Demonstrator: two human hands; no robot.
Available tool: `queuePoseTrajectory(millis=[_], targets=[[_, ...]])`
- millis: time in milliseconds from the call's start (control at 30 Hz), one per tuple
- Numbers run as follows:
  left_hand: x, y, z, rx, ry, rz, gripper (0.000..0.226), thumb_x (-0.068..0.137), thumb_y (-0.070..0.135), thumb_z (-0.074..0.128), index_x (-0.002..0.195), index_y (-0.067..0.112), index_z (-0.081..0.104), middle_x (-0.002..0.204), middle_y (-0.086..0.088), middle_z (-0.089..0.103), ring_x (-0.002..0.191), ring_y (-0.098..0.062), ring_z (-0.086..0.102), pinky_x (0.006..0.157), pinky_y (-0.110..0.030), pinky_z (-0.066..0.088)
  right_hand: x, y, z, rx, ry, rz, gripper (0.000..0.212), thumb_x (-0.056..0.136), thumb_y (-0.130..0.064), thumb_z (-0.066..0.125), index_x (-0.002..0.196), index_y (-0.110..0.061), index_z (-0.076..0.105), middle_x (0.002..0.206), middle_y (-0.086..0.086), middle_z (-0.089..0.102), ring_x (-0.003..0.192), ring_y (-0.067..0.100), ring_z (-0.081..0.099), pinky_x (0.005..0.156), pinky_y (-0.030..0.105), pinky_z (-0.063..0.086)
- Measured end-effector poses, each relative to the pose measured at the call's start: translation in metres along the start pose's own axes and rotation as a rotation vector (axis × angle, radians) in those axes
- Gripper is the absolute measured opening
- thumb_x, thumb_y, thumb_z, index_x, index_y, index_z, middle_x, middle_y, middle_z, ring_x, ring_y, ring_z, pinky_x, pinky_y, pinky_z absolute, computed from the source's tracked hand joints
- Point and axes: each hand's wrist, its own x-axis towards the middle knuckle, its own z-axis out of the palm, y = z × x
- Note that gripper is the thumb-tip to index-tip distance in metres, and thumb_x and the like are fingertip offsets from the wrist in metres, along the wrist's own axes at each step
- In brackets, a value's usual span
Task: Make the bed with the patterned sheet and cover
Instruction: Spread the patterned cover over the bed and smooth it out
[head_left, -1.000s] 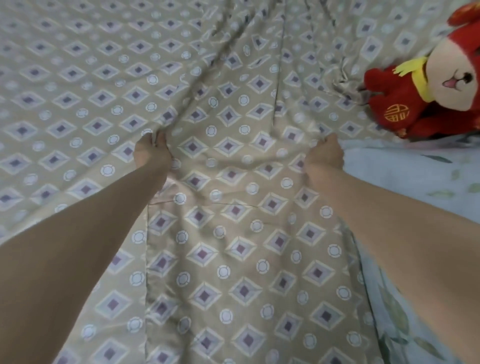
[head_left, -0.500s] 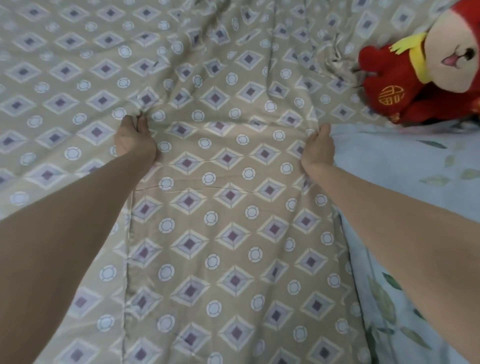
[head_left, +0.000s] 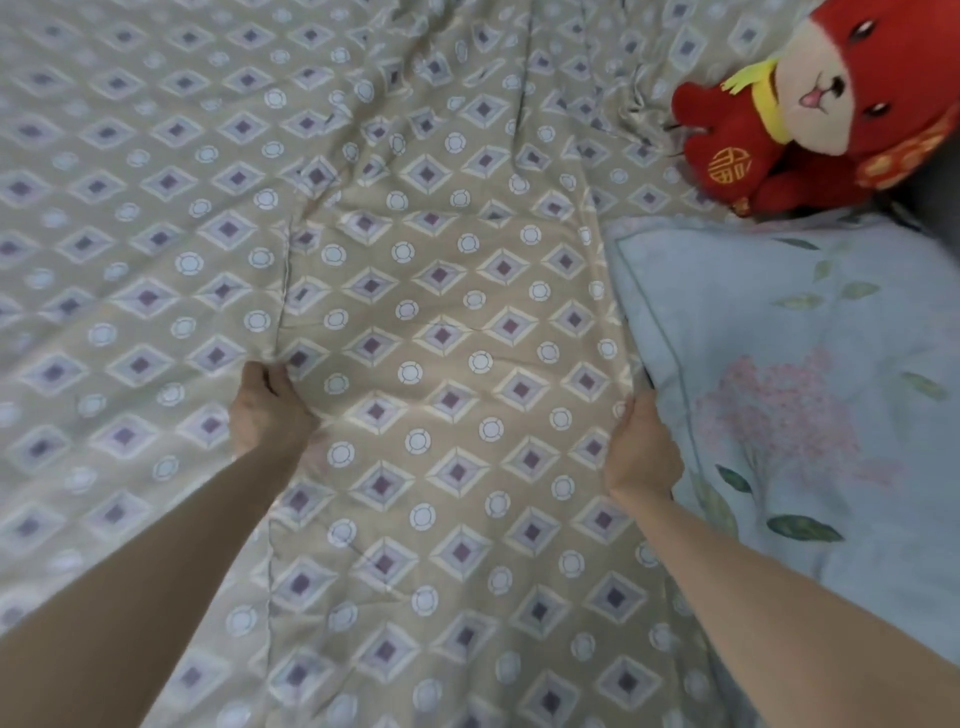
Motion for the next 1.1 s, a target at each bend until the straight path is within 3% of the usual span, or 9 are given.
queuePoseTrajectory(millis=[133,367,567,733,833,967,1033,1100], targets=[[0.006,-0.004,-0.002,0.031,0.048,0.093,0.034,0.101,0.029,0.034,0.105,0.001,0.053,0.11,-0.029,0.058,0.102,-0.042,0.053,0.078,-0.043,0.039,0.011,0.02,0.003,-0.072,0.04,-0.126,0.026,0.104,-0.021,0.026,0.119,-0.012,0.046,0.091,0.016,0.064,0.071,0.03,0.053,0.059,0.031,0.034],[-0.046,-0.03,-0.009,-0.035,-0.026,0.063,0.053,0.095,0.054,0.034,0.11,0.005,0.047,0.103,-0.021,0.061,0.094,-0.038,0.058,0.075,-0.041,0.042,-0.029,0.033,-0.005,0.042,-0.014,-0.08,0.041,0.102,-0.04,0.028,0.115,-0.003,0.041,0.101,0.02,0.06,0.089,0.038,0.06,0.063,0.036,0.035],[-0.155,-0.113,-0.022,-0.072,-0.076,-0.089,0.054,0.096,0.053,0.034,0.101,0.001,0.049,0.099,-0.025,0.06,0.093,-0.041,0.057,0.073,-0.04,0.039,-0.131,0.091,-0.003,0.062,-0.133,0.081,0.053,0.099,-0.047,0.027,0.121,-0.002,0.044,0.114,0.021,0.06,0.1,0.037,0.059,0.077,0.041,0.045],[-0.219,-0.172,-0.034,-0.006,-0.12,-0.122,0.055,0.098,0.05,0.032,0.093,0.003,0.059,0.097,-0.024,0.063,0.092,-0.041,0.057,0.075,-0.041,0.043,-0.197,0.134,-0.004,0.161,-0.285,0.155,0.032,0.103,-0.033,0.029,0.108,-0.007,0.047,0.096,0.016,0.061,0.091,0.033,0.059,0.071,0.037,0.042],[-0.228,-0.182,-0.037,-0.044,-0.107,-0.143,0.048,0.099,0.045,0.035,0.091,0.004,0.059,0.093,-0.021,0.063,0.09,-0.04,0.058,0.071,-0.037,0.041,-0.203,0.144,-0.002,0.22,-0.267,0.157,0.034,0.104,-0.026,0.025,0.116,-0.008,0.051,0.11,0.018,0.062,0.1,0.033,0.057,0.076,0.035,0.04],[-0.22,-0.188,-0.043,-0.085,-0.129,-0.149,0.05,0.097,0.046,0.041,0.074,0.004,0.059,0.066,-0.016,0.062,0.072,-0.033,0.06,0.063,-0.036,0.046,-0.19,0.152,-0.008,0.265,-0.322,0.153,0.04,0.105,-0.024,0.028,0.129,-0.004,0.052,0.129,0.019,0.056,0.118,0.035,0.051,0.093,0.036,0.039],[-0.229,-0.194,-0.049,-0.057,-0.167,-0.121,0.052,0.097,0.046,0.041,0.076,0.002,0.06,0.07,-0.014,0.063,0.069,-0.029,0.054,0.059,-0.033,0.038,-0.195,0.163,-0.013,0.234,-0.331,0.117,0.041,0.104,-0.028,0.029,0.116,-0.002,0.059,0.117,0.02,0.06,0.11,0.036,0.055,0.085,0.035,0.04],[-0.245,-0.205,-0.052,-0.077,-0.188,-0.093,0.049,0.095,0.047,0.044,0.087,0.002,0.062,0.082,-0.013,0.063,0.077,-0.03,0.055,0.067,-0.033,0.038,-0.209,0.18,-0.015,0.236,-0.328,0.077,0.036,0.1,-0.033,0.038,0.092,-0.004,0.058,0.092,0.017,0.059,0.096,0.033,0.058,0.074,0.034,0.038]])
